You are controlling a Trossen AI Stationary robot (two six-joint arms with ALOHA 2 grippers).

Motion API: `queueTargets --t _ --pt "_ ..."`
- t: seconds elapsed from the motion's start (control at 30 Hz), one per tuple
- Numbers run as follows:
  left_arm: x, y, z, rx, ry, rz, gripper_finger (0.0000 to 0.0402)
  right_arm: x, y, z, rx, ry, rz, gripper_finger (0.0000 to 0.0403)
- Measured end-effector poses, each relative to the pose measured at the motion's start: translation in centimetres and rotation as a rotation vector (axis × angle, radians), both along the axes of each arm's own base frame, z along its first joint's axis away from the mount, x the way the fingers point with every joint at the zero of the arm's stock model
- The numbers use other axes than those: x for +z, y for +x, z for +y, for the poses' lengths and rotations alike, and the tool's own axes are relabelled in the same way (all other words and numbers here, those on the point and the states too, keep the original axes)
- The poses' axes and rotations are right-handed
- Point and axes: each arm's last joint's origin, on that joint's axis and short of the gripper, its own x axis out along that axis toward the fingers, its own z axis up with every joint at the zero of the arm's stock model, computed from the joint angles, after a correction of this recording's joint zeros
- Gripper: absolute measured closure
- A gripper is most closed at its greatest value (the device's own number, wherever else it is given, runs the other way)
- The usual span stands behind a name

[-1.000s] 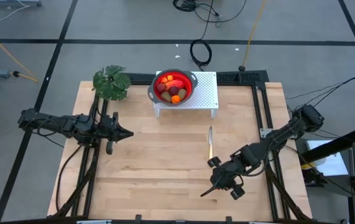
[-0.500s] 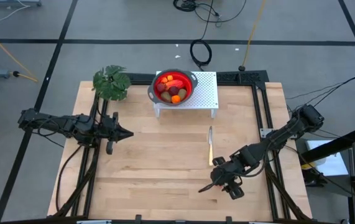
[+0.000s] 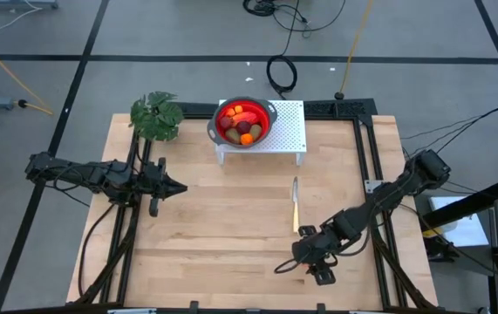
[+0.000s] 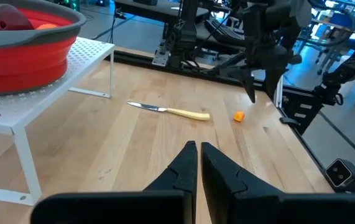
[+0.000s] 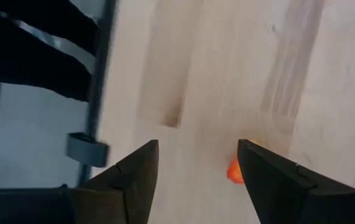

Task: Pick & Place Fruit
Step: Put the orange pear into the red strainer bowl on the shelf

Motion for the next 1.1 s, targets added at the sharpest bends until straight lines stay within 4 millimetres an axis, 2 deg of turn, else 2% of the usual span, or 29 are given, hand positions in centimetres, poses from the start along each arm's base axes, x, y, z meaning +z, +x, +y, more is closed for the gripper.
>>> queueTargets --t 0.27,0.47,0.83,1.1 --pt "-0.2 0.0 0.0 0.0 0.005 0.02 0.0382 -1.5 -0.1 0.6 -0.078 -0.036 0.079 0.0192" --pt "-0.2 0.0 0.0 0.0 0.006 0.022 0.0382 -1.6 -0.1 0.3 -0.148 -0.094 0.075 0.0192" --pt "-0.2 0.0 0.0 0.0 0.003 0.022 0.0382 -1.8 -0.3 0.1 -0.145 -0.142 0.086 0.0192" --pt "-0.2 0.0 0.0 0.0 0.003 0.022 0.0382 -4.2 0.2 0.6 -0.136 -0.186 0.143 0.0192"
